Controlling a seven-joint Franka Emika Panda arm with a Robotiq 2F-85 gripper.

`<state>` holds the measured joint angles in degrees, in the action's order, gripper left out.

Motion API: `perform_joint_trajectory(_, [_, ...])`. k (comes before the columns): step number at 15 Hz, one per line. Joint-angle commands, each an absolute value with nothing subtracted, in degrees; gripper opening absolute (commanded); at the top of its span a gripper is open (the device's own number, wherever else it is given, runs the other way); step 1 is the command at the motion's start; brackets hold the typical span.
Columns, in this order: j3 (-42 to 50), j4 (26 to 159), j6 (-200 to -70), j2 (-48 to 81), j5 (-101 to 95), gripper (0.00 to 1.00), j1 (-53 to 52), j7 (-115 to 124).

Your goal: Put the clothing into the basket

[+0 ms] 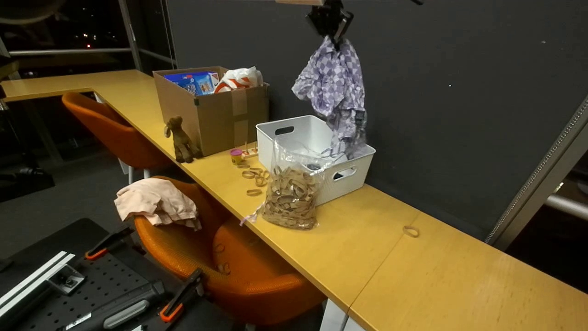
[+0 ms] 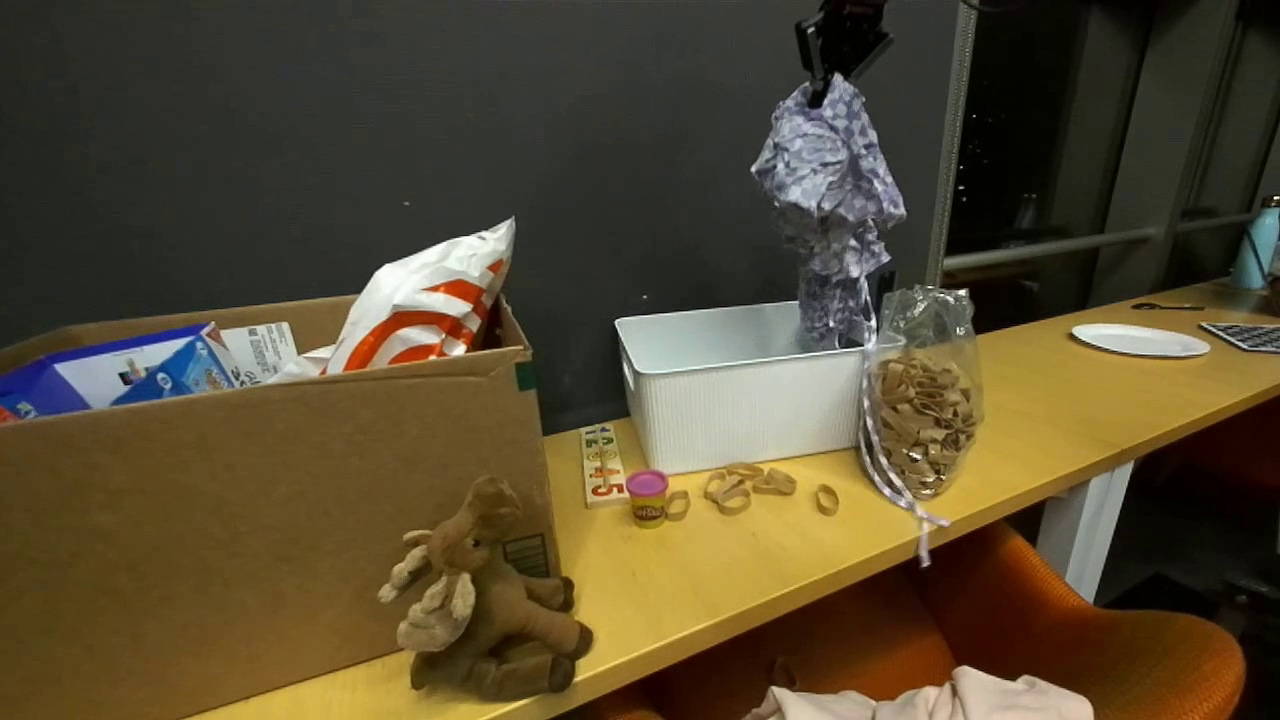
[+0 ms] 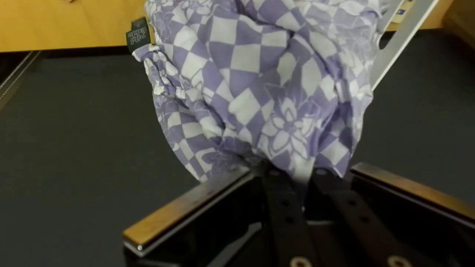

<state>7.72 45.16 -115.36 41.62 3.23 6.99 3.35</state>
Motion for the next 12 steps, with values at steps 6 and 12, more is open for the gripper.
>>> perform_joint_trajectory(6, [8.1, 42.3, -119.0, 48.5, -0.4, 0.7, 2.2, 3.7])
perform_joint_trajectory(12, [3.3, 57.1, -109.7, 40.0, 1.7, 1.0, -4.7, 3.1])
